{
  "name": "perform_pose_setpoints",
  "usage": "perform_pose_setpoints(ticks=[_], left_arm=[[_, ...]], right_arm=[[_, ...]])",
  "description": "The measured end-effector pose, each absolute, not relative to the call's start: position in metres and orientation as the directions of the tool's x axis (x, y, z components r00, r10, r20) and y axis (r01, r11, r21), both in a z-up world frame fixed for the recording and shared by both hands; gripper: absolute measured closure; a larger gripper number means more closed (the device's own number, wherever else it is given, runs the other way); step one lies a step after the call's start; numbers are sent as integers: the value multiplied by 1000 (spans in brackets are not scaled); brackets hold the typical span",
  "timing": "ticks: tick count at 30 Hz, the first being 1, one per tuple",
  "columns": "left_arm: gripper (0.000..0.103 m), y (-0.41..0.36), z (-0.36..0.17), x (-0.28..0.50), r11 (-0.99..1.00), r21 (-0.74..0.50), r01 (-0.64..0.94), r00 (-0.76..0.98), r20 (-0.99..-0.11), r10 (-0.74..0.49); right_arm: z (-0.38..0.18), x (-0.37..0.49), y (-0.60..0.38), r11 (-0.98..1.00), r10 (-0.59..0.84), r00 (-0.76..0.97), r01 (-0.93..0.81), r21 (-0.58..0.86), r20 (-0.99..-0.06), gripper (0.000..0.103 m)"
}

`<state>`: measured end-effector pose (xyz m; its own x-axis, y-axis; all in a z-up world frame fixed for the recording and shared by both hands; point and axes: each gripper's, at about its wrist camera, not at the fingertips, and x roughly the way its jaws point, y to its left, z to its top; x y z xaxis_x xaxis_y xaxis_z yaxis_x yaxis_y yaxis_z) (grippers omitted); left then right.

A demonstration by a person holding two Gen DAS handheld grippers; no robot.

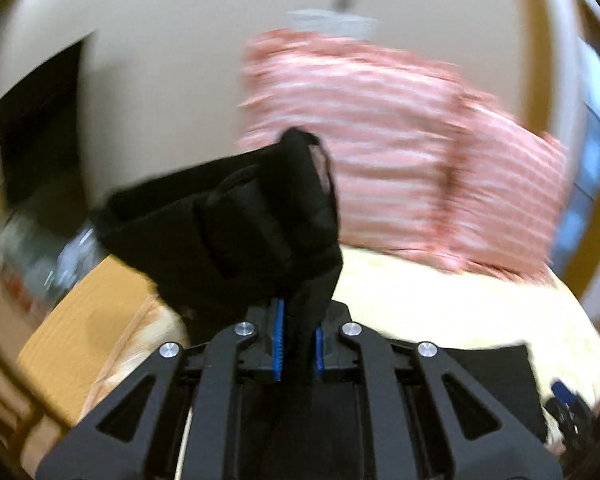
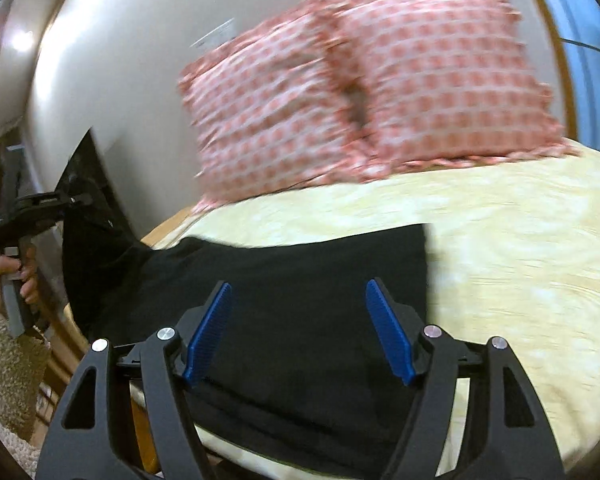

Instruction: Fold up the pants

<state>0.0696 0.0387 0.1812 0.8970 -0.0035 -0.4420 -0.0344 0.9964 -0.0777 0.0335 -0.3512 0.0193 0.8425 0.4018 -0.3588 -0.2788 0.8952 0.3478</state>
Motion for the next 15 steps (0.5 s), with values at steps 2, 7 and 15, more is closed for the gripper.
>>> perform_pose_setpoints(ticks=[2,7,15], left_arm=[[93,-14,185,63,995,-28,99,902,-420,-101],[92,-144,134,32,883,105,458,789,-505,-349],[92,-192,57,11,807,158,568,677,-648,-350]], right_arm=[[19,28,-373,907,356,866,-228,355,-352,32],[7,11,-417,919,246,898,-96,383,-365,31],[-11,8,-449,916,172,892,12,402,-418,31]])
